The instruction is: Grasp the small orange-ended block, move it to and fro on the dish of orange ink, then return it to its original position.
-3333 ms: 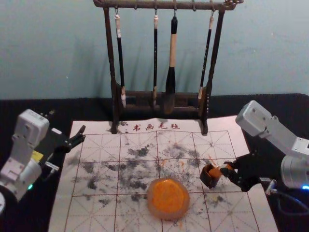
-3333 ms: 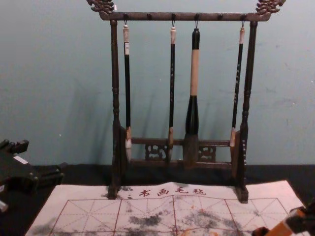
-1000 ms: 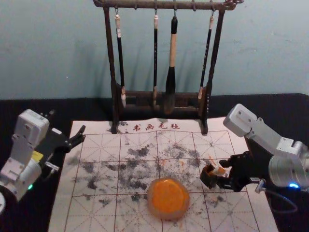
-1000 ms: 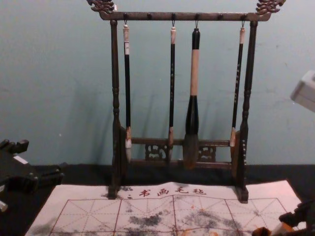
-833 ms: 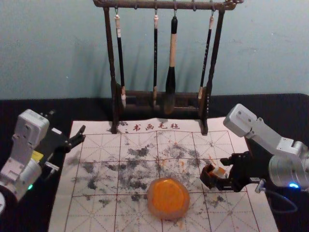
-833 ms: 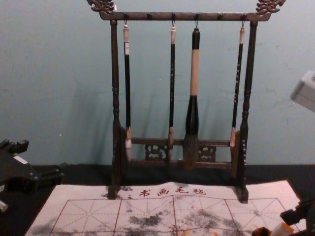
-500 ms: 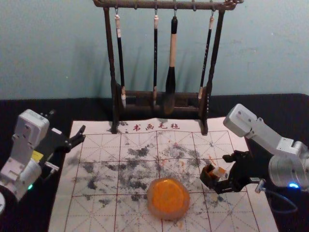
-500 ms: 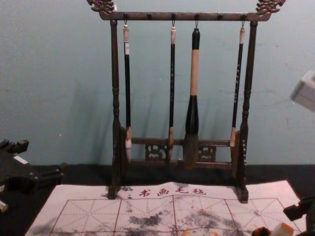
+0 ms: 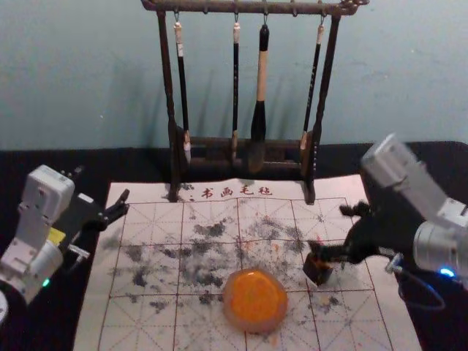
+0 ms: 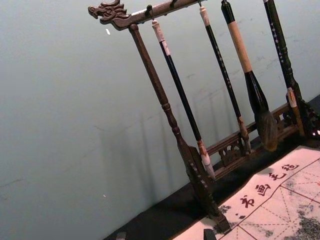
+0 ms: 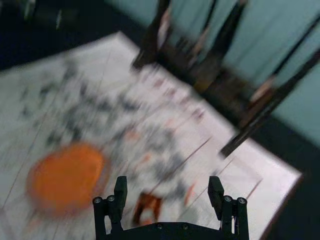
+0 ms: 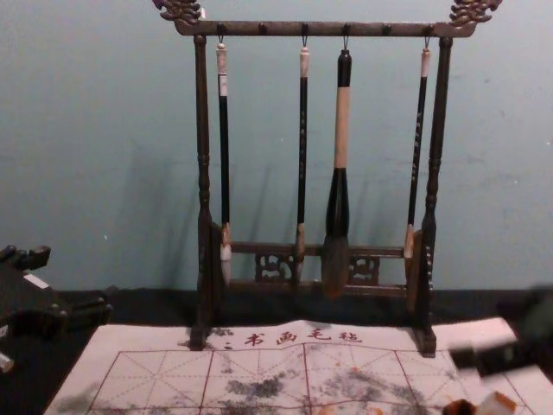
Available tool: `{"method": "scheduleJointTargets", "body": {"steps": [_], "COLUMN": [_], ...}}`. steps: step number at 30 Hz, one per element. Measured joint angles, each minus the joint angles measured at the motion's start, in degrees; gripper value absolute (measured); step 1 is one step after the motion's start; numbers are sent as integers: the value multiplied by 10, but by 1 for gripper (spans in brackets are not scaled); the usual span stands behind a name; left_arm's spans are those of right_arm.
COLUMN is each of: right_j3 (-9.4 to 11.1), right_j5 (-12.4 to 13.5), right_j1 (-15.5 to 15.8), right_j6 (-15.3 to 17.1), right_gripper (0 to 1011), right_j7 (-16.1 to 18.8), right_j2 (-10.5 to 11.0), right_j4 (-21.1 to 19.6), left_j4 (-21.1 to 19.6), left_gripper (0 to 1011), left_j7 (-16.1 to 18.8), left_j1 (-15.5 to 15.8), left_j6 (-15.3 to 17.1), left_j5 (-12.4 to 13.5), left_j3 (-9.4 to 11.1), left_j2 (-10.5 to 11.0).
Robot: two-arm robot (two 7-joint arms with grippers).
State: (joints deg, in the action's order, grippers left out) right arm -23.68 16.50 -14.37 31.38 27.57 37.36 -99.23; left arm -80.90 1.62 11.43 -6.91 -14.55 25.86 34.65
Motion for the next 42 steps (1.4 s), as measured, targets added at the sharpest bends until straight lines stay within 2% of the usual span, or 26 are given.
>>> {"method": "scheduleJointTargets", "body": {"steps": [2, 5, 6, 9, 11, 12, 13, 16, 23, 29, 42], "right_j3": [27, 53, 68, 91, 99, 104, 104, 108, 104, 104, 104], "right_j5": [8, 9, 4, -16, -31, -47, -47, -83, -141, -170, -174], "right_j1": [23, 48, 64, 94, 108, 121, 121, 141, 155, 160, 160], "right_j6": [-37, -76, -105, -160, -186, -207, -207, -237, -258, -268, -267], "right_gripper": [1000, 1000, 1000, 1000, 1000, 1000, 1000, 1000, 1000, 1000, 1000], "right_j7": [-33, -74, -104, -161, -191, -219, -219, -267, -328, -351, -349], "right_j2": [-16, -36, -50, -78, -90, -102, -102, -122, -151, -166, -168], "right_j4": [-7, -12, -14, -15, -12, -7, -7, 11, 70, 102, 106], "left_j4": [0, 0, 0, 0, 0, 0, 0, 0, 0, 0, 0], "left_gripper": [1001, 1001, 1001, 1001, 1001, 1001, 1001, 1001, 1002, 1001, 1002], "left_j7": [0, 0, 0, 0, 0, 0, 0, 0, 0, 0, 0], "left_j1": [0, 0, 0, 0, 0, 0, 0, 0, 0, 0, 0], "left_j6": [0, 0, 0, 0, 0, 0, 0, 0, 0, 0, 0], "left_j5": [0, 0, 0, 0, 0, 0, 0, 0, 0, 0, 0], "left_j3": [0, 0, 0, 0, 0, 0, 0, 0, 0, 0, 0], "left_j2": [0, 0, 0, 0, 0, 0, 0, 0, 0, 0, 0]}}
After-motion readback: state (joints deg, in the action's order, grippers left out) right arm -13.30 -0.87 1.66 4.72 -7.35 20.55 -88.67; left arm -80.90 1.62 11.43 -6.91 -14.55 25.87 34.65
